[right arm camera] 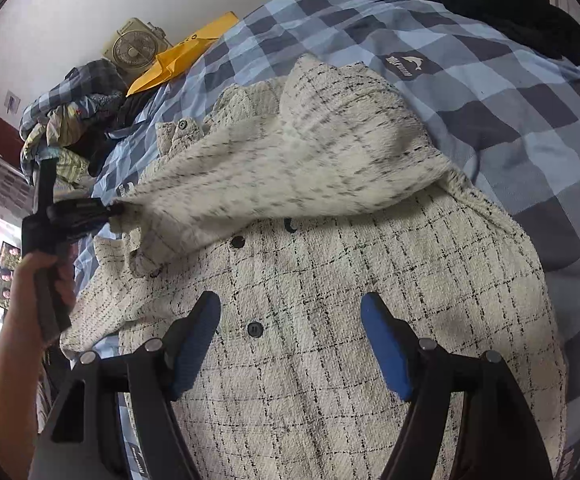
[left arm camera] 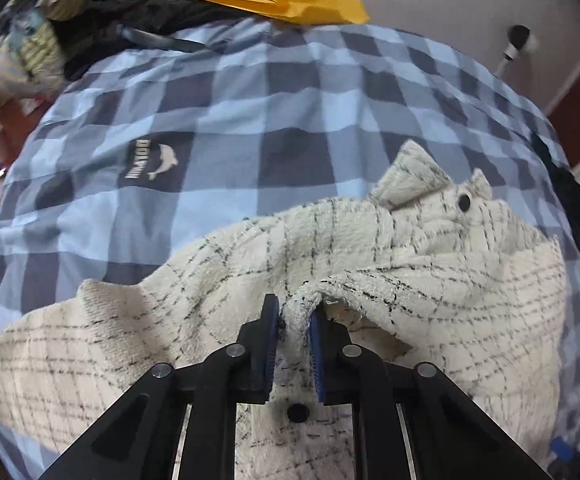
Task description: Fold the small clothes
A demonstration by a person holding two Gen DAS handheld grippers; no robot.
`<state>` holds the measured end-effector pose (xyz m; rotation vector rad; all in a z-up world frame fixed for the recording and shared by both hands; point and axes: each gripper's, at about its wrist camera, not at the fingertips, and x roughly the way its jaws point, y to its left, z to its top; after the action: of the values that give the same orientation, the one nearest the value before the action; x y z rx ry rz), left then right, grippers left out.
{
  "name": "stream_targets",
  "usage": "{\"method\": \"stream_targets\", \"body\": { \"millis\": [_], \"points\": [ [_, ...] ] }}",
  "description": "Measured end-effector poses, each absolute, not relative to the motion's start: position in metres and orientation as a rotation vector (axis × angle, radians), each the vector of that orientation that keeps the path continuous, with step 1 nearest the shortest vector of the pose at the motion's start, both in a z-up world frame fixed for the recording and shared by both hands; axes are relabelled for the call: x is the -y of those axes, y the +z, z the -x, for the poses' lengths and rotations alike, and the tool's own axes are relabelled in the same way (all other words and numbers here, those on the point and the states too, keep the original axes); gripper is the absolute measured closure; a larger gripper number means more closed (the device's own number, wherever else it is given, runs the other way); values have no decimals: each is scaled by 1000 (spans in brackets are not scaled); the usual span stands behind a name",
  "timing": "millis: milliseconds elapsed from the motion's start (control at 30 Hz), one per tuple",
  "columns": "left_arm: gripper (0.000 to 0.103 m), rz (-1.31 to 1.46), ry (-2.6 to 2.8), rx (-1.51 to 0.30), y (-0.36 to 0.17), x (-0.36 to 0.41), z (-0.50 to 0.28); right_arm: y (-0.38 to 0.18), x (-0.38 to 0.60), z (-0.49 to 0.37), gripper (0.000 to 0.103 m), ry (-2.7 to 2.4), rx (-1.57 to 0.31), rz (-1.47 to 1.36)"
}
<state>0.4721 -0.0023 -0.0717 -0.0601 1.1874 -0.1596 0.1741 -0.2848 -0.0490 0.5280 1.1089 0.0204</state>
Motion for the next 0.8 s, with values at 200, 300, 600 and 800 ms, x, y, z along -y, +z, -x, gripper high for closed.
{"method": "stream_targets", "body": {
  "millis": [200,300,600,800],
  "points": [
    [50,150,-143,-1267,-97,-17,-455,-52,284,-176,33,21,-1121,-530],
    [3,220,-149,-1210,-89,-30,-438,-50,282,-175,33,23,-1117,-532],
    [0,193,-211,-1179,-96,-31,-402,-50,277,-175,33,30,-1121,-534],
    [10,181,-297,-1203,-126,-13,-403,-48,274,-175,33,22,-1113,-516]
  ]
}}
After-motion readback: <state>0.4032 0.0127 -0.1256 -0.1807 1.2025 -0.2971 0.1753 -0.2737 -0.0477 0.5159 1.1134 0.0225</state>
